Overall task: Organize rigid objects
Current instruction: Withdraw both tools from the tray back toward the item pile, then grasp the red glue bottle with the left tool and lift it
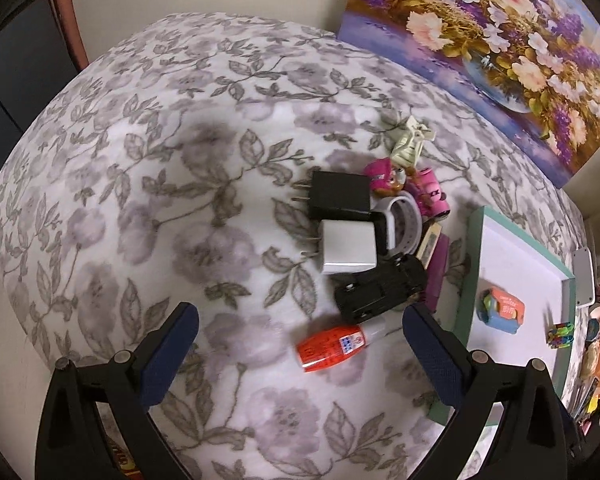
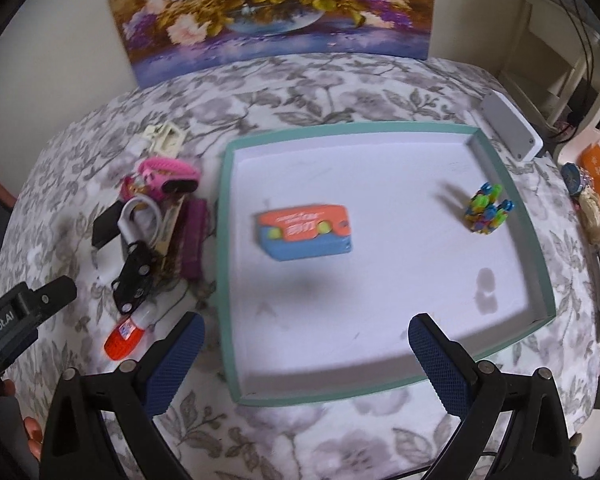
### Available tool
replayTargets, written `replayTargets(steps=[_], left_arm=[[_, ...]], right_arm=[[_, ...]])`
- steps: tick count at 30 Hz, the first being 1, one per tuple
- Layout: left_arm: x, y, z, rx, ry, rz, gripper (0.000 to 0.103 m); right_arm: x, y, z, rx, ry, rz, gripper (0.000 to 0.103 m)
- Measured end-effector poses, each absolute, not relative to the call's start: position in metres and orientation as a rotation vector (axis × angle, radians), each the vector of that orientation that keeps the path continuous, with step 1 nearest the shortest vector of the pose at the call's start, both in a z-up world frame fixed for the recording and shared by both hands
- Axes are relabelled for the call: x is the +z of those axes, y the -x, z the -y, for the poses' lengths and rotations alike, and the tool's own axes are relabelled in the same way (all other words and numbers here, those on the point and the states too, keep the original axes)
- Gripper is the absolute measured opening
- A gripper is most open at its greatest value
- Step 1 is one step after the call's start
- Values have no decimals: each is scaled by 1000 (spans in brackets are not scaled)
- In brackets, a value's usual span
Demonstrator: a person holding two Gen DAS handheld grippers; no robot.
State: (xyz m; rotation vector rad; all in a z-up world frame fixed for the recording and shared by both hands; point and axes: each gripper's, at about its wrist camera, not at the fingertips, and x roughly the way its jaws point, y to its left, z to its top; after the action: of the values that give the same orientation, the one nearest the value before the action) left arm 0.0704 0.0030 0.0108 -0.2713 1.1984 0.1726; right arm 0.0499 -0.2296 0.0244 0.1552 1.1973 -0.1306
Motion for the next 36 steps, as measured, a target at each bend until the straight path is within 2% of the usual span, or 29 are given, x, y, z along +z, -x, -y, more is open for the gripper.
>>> replayTargets(steps=[17,36], left_arm=[[-36,-75,1,193,275,-1352,102],[-77,-107,50,191,177,-1354,102]], right_arm=[[7,-52,215,-115,-169,-1256,103],[9,-63,228,-140,-214,-1248,103]])
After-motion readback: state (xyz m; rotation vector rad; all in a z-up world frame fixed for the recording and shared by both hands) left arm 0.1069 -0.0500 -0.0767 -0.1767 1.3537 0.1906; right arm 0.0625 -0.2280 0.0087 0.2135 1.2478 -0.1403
